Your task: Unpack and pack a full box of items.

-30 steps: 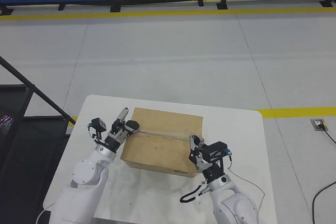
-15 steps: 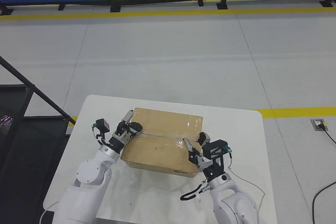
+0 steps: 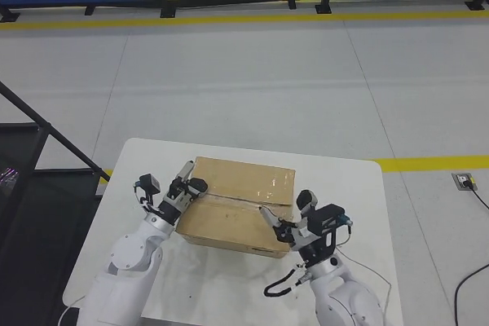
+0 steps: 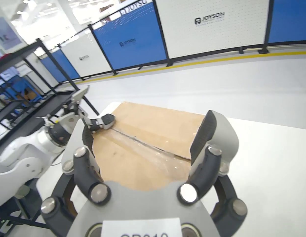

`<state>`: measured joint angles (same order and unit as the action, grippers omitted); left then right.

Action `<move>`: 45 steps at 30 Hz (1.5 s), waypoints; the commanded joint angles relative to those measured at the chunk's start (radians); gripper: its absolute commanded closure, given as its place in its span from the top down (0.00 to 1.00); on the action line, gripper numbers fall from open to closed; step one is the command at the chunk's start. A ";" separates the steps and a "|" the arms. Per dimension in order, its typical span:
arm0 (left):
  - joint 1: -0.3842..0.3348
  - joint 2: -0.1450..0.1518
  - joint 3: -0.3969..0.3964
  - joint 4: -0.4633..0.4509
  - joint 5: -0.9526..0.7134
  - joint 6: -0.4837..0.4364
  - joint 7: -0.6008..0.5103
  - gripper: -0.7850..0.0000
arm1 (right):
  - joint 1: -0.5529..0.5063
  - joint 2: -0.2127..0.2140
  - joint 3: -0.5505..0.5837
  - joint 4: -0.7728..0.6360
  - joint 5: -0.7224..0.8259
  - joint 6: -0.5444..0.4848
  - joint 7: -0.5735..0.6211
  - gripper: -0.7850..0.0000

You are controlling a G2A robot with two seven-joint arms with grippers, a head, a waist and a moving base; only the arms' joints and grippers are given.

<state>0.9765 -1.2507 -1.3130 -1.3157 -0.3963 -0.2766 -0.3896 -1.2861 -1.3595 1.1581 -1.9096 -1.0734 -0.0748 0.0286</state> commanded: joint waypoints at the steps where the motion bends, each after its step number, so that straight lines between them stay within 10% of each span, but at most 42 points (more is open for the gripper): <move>1: 0.005 -0.001 -0.005 -0.012 -0.012 -0.003 0.003 1.00 | 0.045 -0.002 -0.008 0.020 0.097 -0.062 0.090 0.69; 5: 0.021 0.000 -0.026 -0.048 -0.030 -0.020 0.005 1.00 | 0.174 -0.014 -0.030 0.092 0.260 -0.036 0.310 0.19; 9: 0.061 0.007 -0.075 -0.096 -0.040 -0.044 0.009 1.00 | 0.296 -0.028 -0.061 0.194 0.372 0.026 0.482 0.00; 20: 0.156 0.025 -0.214 -0.105 -0.078 -0.053 0.011 1.00 | 0.492 -0.065 -0.178 0.415 0.476 0.046 0.600 0.00; 45: 0.118 0.014 -0.145 -0.014 -0.035 -0.047 -0.027 1.00 | 0.575 -0.097 -0.174 0.532 0.565 0.224 0.670 0.00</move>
<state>1.0950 -1.2367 -1.4581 -1.3295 -0.4323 -0.3240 -0.4160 -0.7067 -1.4586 0.9761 -1.3711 -0.5078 0.1415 0.6902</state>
